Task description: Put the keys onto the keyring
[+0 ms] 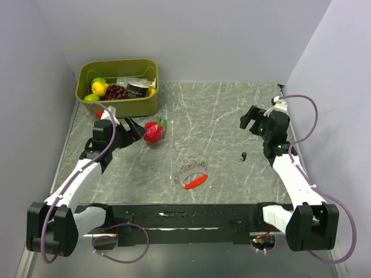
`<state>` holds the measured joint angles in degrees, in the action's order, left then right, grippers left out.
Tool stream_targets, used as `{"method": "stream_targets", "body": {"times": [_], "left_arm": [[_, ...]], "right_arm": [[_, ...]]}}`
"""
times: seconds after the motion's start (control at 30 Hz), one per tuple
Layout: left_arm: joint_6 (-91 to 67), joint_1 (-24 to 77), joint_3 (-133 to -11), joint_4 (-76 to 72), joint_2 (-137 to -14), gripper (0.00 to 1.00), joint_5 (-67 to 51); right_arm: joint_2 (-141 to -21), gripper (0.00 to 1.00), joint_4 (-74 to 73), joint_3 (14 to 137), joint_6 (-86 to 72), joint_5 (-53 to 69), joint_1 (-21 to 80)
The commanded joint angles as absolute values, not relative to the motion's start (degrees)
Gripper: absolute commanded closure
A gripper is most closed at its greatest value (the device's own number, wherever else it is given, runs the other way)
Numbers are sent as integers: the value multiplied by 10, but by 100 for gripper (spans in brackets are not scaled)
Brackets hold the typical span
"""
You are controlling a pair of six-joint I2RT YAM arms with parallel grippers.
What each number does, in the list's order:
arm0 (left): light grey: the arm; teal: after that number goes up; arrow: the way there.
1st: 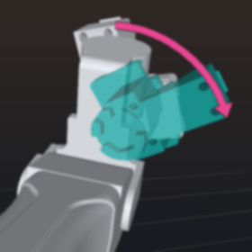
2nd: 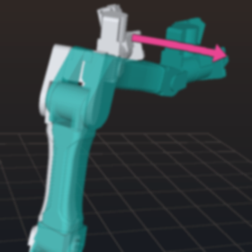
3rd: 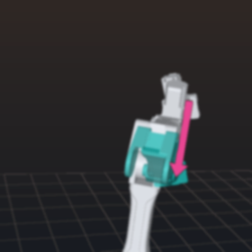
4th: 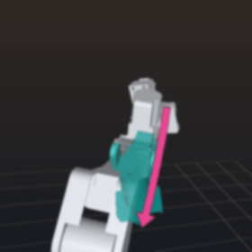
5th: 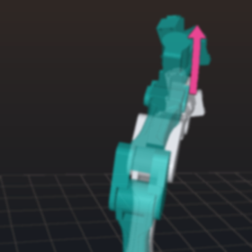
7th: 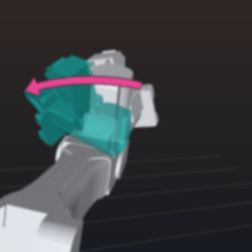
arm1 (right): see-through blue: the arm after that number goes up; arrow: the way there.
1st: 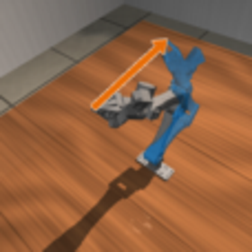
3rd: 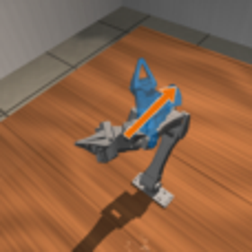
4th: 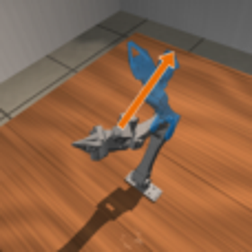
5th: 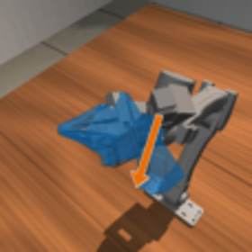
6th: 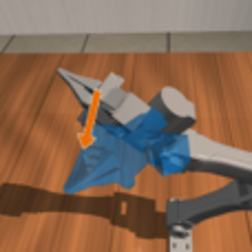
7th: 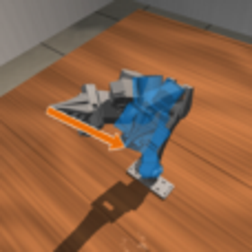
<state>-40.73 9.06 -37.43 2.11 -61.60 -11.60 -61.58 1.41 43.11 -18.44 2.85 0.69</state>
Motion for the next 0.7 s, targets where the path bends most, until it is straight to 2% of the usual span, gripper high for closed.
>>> {"method": "stream_targets", "body": {"times": [0.0, 0.17, 0.33, 0.47, 0.67], "left_arm": [[-405, 93, -426, -52, -637, 4, -165], [-367, 177, -507, -2, -721, 4, -147], [-350, 286, -597, 95, -814, 4, -66], [-380, 361, -604, 133, -854, 1, -50], [-456, 417, -548, 167, -870, 7, -12]], "right_arm": [[-627, 0, -99, 453, -197, 59, 3], [-677, 0, -173, 481, -171, 31, 111], [-703, 0, -180, 455, -191, 59, 200], [-735, 10, -167, 435, -208, 94, 256], [-782, 23, -154, 424, -229, 110, 301]]}}
